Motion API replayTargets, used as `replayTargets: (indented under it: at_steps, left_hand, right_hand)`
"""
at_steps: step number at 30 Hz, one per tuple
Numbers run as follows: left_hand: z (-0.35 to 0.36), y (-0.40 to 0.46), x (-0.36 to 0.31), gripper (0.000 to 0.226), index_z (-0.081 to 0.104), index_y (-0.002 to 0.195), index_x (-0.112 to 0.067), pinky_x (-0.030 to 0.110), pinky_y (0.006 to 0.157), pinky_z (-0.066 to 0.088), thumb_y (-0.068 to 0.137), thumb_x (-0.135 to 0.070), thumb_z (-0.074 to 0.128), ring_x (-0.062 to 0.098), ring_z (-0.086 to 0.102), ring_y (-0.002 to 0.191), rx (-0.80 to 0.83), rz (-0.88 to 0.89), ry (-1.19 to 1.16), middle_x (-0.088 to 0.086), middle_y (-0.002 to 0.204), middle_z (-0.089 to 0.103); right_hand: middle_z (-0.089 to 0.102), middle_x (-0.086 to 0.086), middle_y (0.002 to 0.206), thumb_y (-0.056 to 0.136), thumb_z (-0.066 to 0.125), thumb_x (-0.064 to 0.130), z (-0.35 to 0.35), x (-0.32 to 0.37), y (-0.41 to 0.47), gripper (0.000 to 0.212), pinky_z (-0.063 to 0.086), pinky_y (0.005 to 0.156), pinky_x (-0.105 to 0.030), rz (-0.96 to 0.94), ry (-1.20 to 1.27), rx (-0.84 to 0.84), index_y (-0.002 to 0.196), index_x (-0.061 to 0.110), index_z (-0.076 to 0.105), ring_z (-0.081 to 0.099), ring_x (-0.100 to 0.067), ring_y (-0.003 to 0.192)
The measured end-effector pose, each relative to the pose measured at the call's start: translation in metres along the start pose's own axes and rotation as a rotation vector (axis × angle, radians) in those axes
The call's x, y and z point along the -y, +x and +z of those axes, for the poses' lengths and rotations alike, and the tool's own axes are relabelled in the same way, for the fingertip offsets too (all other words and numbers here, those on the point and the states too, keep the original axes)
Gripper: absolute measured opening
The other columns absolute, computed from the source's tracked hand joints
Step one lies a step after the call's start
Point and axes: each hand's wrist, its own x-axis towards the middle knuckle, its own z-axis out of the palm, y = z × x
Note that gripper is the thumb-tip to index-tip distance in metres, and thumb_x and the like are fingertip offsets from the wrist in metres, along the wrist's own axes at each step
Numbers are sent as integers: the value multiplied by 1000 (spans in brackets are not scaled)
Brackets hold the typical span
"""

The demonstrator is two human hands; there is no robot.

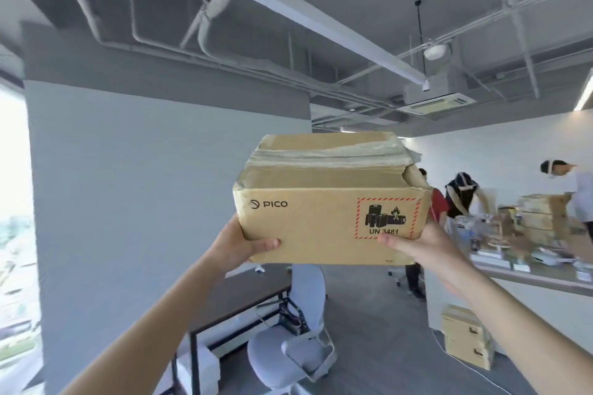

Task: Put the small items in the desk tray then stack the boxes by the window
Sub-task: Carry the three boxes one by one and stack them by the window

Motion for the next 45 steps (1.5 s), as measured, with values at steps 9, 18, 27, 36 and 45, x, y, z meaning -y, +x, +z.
replayTargets:
  at_steps: [9,18,27,36,45]
  left_hand:
    - [-289,-73,94,52,60,119,-27,27,63,57,75,-15,86,12,70,95,-262,-97,93,-10,103,75]
    - [-566,-141,157,44,62,112,-14,13,51,51,77,9,77,-7,69,68,-483,-174,240,-12,81,75]
    - [-729,-161,252,41,63,106,-19,16,49,52,77,5,79,-7,68,67,-647,-265,337,-19,76,75]
    - [-855,-87,388,52,64,108,-15,21,52,56,63,-5,89,14,67,79,-786,-357,376,0,93,72]
    - [-973,25,526,64,58,123,-12,38,63,60,66,-13,87,19,69,90,-804,-480,374,6,107,71]
  right_hand:
    - [71,14,113,60,89,40,316,83,30,69,50,95,-36,-101,150,275,121,30,59,63,-7,107]
    - [74,13,109,68,91,27,657,154,40,58,48,82,-26,-97,354,511,118,29,62,66,-9,106]
    - [73,11,111,67,92,29,888,168,68,58,51,94,-39,-136,389,674,117,30,63,65,-13,107]
    - [74,10,111,67,92,26,1109,124,165,58,52,96,-38,-158,440,763,118,28,64,67,-13,106]
    - [74,10,111,64,94,28,1310,74,288,59,51,100,-42,-102,430,884,116,28,65,67,-16,108]
